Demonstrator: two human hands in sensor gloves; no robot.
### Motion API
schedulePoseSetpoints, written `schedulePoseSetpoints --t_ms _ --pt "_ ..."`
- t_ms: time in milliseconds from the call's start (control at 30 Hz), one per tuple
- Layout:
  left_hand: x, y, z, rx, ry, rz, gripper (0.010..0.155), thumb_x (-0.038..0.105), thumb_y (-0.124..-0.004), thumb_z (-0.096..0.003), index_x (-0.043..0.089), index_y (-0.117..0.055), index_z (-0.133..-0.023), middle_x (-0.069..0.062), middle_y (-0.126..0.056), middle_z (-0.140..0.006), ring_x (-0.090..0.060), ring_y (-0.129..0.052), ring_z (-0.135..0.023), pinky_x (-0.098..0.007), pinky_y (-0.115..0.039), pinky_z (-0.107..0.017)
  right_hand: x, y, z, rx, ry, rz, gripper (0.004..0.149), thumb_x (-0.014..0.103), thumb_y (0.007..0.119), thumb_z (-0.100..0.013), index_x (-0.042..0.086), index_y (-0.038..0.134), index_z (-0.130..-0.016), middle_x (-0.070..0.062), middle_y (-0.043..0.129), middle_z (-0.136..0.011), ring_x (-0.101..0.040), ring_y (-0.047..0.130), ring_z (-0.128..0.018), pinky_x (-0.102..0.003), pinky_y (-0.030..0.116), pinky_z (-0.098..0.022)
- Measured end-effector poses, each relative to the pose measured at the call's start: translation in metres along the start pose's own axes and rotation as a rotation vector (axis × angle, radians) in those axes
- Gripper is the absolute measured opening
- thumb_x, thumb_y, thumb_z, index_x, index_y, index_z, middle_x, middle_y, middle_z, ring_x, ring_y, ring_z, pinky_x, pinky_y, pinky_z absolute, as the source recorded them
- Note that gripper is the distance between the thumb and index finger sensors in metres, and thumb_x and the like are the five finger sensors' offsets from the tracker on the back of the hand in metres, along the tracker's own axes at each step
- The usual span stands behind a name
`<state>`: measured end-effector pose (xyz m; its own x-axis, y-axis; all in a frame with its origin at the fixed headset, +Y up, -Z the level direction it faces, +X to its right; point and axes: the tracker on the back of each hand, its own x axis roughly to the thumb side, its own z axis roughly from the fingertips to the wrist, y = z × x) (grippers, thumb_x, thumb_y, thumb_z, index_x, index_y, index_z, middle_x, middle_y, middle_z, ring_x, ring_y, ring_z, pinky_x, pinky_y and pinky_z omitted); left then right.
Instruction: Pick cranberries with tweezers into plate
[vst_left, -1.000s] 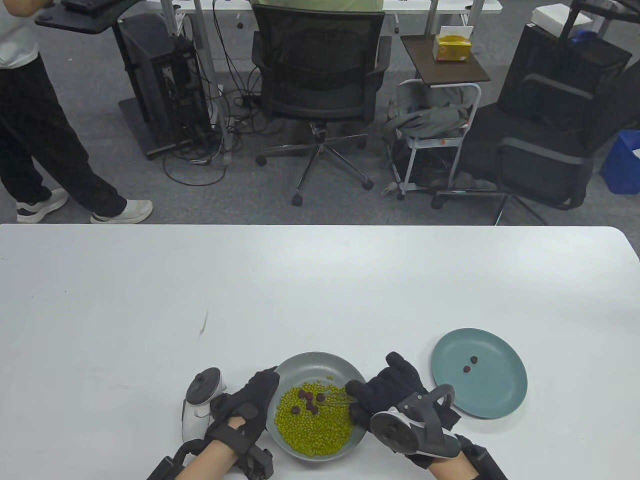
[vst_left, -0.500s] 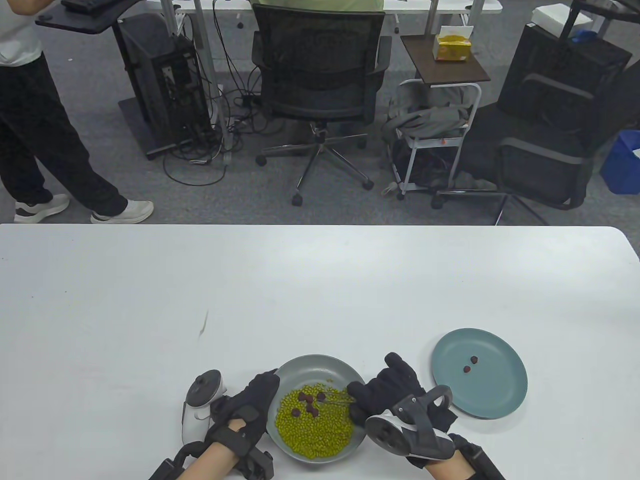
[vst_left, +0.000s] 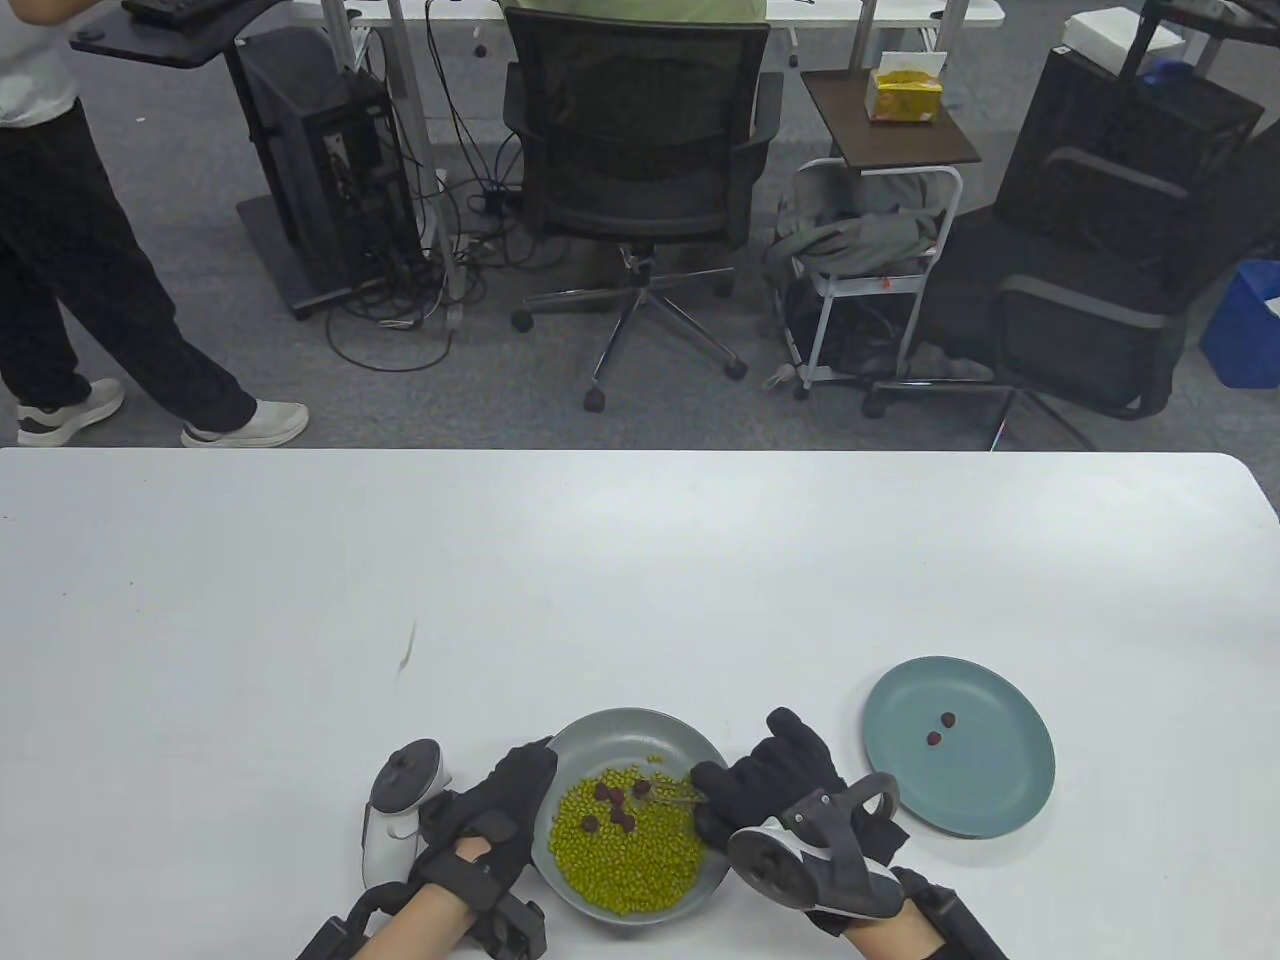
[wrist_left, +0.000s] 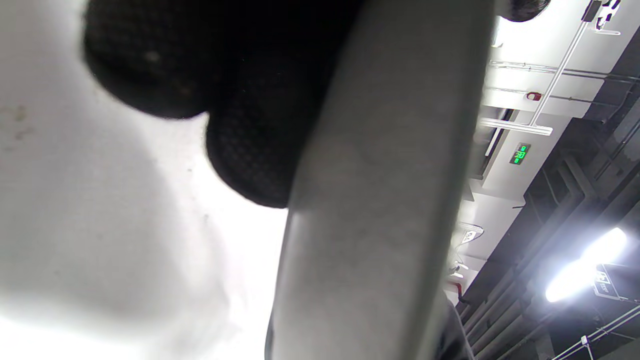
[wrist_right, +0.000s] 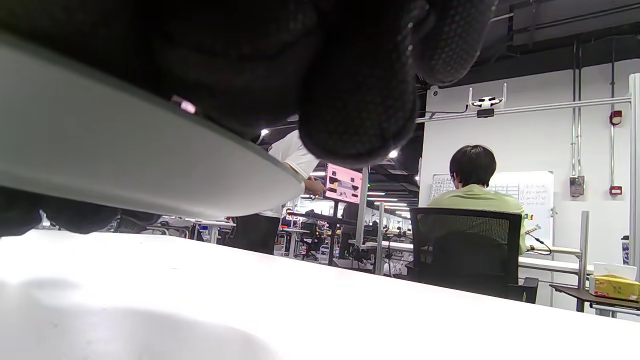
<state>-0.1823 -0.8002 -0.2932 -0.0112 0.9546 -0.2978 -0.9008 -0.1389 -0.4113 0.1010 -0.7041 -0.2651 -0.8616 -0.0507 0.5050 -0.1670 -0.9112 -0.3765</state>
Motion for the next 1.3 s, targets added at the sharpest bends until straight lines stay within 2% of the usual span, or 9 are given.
schedulePoseSetpoints --t_ms 233,400,467,533,733,767,1100,1200,1300 --pt "0.001 -0.001 0.0 -0.002 -0.004 0.012 0.06 0.052 -0.058 -0.0534 0.018 -0.048 -0.101 -0.004 -0.084 -0.08 -0.023 -0.112 -0.035 -0.039 -0.093 -0.024 -0.014 -0.017 0.002 -0.051 0.054 -0.029 0.047 0.056 0.082 -0.031 0.03 0.093 -0.068 0.017 0.094 -0.038 -0.011 0.096 -0.049 -0.047 0.058 -0.072" --pt "0.002 0.003 0.001 0.01 -0.01 0.005 0.06 0.052 -0.058 -0.0535 0.018 -0.048 -0.101 -0.004 -0.084 -0.08 -0.023 -0.112 -0.035 -0.039 -0.093 -0.024 -0.07 -0.053 0.008 -0.133 0.26 -0.043 0.047 0.056 0.082 -0.031 0.029 0.093 -0.068 0.018 0.094 -0.038 -0.011 0.096 -0.048 -0.047 0.059 -0.071" --pt "0.003 0.004 0.001 0.014 -0.014 0.008 0.06 0.053 -0.058 -0.0534 0.018 -0.048 -0.101 -0.004 -0.085 -0.08 -0.023 -0.112 -0.035 -0.039 -0.093 -0.024 -0.098 -0.057 0.011 -0.082 0.38 -0.037 0.046 0.056 0.083 -0.031 0.029 0.093 -0.068 0.018 0.094 -0.038 -0.011 0.096 -0.048 -0.047 0.059 -0.071" --pt "0.003 0.005 0.001 0.014 -0.016 0.014 0.06 0.053 -0.059 -0.0535 0.018 -0.048 -0.101 -0.004 -0.085 -0.08 -0.023 -0.112 -0.035 -0.039 -0.093 -0.024 -0.127 -0.054 0.016 -0.077 0.49 -0.036 0.047 0.055 0.083 -0.031 0.029 0.094 -0.068 0.016 0.094 -0.038 -0.011 0.096 -0.048 -0.048 0.059 -0.071" --pt "0.002 0.006 0.0 0.011 -0.012 0.009 0.06 0.053 -0.059 -0.0534 0.018 -0.048 -0.101 -0.004 -0.085 -0.08 -0.023 -0.112 -0.035 -0.039 -0.093 -0.024 -0.209 -0.021 0.041 0.21 0.922 0.027 0.047 0.055 0.085 -0.031 0.027 0.096 -0.067 0.016 0.095 -0.036 -0.013 0.097 -0.046 -0.049 0.061 -0.069" --pt "0.001 0.006 0.001 0.012 -0.01 0.01 0.06 0.053 -0.059 -0.0534 0.018 -0.048 -0.101 -0.004 -0.085 -0.08 -0.023 -0.112 -0.035 -0.039 -0.093 -0.024 -0.217 -0.017 0.046 0.296 0.948 0.038 0.047 0.055 0.085 -0.031 0.027 0.096 -0.067 0.016 0.095 -0.036 -0.012 0.097 -0.046 -0.048 0.061 -0.069" --pt "0.002 0.009 0.0 0.026 -0.011 0.007 0.06 0.053 -0.059 -0.0534 0.018 -0.048 -0.101 -0.004 -0.085 -0.08 -0.023 -0.112 -0.035 -0.039 -0.093 -0.024 -0.247 0.008 0.062 0.42 1.082 0.051 0.047 0.054 0.086 -0.03 0.026 0.096 -0.066 0.016 0.096 -0.036 -0.013 0.098 -0.045 -0.049 0.063 -0.068" --pt "0.002 0.009 0.0 0.025 -0.009 0.009 0.06 0.053 -0.059 -0.0534 0.018 -0.048 -0.101 -0.004 -0.085 -0.08 -0.023 -0.112 -0.035 -0.039 -0.093 -0.024 -0.249 0.017 0.064 0.499 1.1 0.066 0.047 0.055 0.086 -0.03 0.026 0.096 -0.066 0.016 0.096 -0.036 -0.013 0.098 -0.045 -0.049 0.063 -0.067" --pt "0.001 0.008 0.0 0.022 -0.004 0.008 0.06 0.053 -0.059 -0.0533 0.018 -0.048 -0.101 -0.004 -0.085 -0.08 -0.023 -0.112 -0.035 -0.039 -0.093 -0.024 -0.251 0.016 0.065 0.458 1.123 0.067 0.05 0.057 0.083 -0.031 0.027 0.093 -0.069 0.016 0.095 -0.038 -0.013 0.097 -0.047 -0.049 0.062 -0.068"
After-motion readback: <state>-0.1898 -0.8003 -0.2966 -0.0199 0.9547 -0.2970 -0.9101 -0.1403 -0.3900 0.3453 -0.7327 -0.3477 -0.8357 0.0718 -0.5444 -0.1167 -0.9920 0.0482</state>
